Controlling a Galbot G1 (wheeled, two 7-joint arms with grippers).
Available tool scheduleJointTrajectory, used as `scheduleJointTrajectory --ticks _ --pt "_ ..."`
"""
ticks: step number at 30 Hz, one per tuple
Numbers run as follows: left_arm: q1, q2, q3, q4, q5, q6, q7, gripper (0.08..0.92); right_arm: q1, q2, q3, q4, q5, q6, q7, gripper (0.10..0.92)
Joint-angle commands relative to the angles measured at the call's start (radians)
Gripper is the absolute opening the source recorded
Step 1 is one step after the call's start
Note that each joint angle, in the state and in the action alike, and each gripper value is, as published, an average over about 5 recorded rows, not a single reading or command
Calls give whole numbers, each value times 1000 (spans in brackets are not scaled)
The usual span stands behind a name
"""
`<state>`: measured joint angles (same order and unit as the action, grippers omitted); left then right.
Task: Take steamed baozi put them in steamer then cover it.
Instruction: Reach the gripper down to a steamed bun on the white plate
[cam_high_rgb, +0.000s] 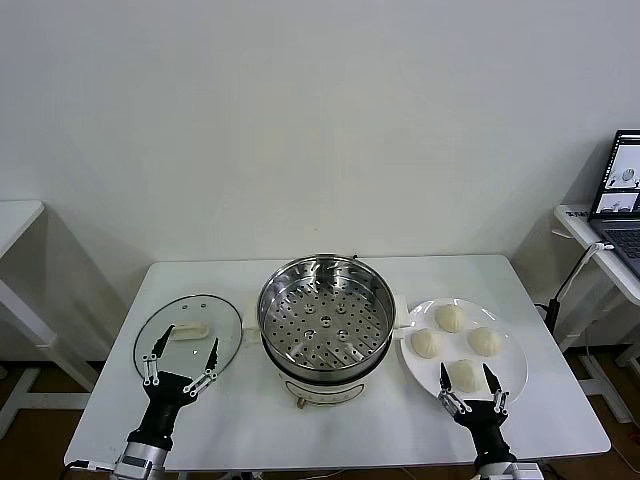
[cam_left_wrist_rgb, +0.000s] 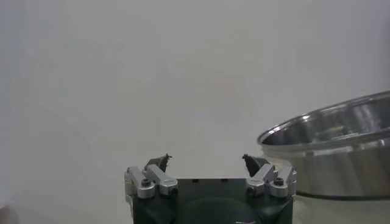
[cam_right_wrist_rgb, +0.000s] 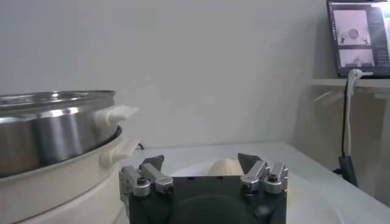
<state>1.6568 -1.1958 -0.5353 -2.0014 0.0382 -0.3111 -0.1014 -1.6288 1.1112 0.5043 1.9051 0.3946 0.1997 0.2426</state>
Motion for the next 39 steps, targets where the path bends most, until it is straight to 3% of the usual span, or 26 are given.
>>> scheduleJointTrajectory --ticks 1,12,18,24,29,34,39 --pt "3 1 1 -3 1 -4 0 823 209 -83 14 -36 71 -142 32 823" --pt "-2 7 15 -10 7 -21 6 823 735 -269 -212 -396 291 -254 -63 823" --pt "-5 7 21 -17 11 -27 14 823 970 -359 -385 -644 309 -284 -417 823" --pt "-8 5 25 -21 20 -35 16 823 1140 -440 -585 -782 187 -314 -831 823" --pt "-7 2 21 -18 20 -37 14 823 1326 -462 -751 -912 -38 -244 -1178 823" --pt "-7 -3 17 -13 21 -39 13 823 1477 -433 -877 -998 -221 -155 -1382 823" --pt "-10 -11 17 -6 21 -42 10 823 1583 -391 -988 -1034 -348 -135 -1468 823"
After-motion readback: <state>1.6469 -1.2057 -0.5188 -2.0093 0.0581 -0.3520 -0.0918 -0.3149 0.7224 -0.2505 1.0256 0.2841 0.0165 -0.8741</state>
